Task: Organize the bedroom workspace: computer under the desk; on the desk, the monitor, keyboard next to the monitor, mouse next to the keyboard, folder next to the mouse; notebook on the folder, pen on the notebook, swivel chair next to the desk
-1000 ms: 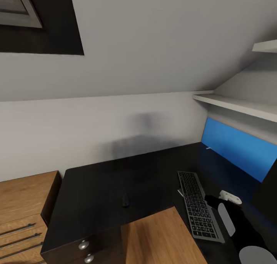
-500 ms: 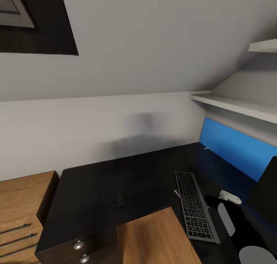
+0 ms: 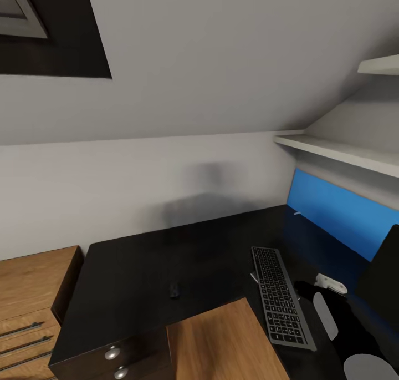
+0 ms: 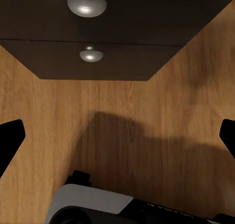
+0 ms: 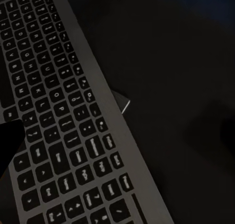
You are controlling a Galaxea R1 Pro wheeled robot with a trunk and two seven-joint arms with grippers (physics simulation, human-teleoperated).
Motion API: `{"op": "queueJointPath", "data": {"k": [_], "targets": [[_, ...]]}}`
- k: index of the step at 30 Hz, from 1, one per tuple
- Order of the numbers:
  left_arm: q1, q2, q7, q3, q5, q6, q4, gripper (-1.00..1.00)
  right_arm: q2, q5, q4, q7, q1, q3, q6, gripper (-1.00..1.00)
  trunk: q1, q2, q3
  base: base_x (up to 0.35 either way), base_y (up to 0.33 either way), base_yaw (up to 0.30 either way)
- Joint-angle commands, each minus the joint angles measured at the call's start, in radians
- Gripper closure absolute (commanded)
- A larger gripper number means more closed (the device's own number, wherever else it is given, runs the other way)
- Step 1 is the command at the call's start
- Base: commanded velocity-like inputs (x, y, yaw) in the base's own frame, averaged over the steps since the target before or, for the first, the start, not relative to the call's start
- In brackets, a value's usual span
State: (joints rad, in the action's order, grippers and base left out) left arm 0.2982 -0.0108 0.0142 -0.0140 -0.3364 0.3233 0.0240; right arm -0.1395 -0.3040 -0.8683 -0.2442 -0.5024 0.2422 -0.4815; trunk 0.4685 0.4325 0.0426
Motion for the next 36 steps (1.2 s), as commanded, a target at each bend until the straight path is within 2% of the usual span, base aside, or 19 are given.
{"op": "queueJointPath", "data": {"k": [1,36], "targets": [[0.001,0.0,0.001,-0.002,-0.006,0.003,-0.001,-1.0,0.0,-0.011,-0.001,-0.007,-0.001,-0.001,-0.003,-1.0,0.005,0.01,0.006,0.0,0.0,0.0],[0.001,0.0,0.001,-0.001,-0.007,0.003,-0.001,-1.0,0.0,-0.012,0.024,-0.007,-0.001,0.003,-0.003,-1.0,0.139,0.255,0.115,0.0,0.0,0.0]]}}
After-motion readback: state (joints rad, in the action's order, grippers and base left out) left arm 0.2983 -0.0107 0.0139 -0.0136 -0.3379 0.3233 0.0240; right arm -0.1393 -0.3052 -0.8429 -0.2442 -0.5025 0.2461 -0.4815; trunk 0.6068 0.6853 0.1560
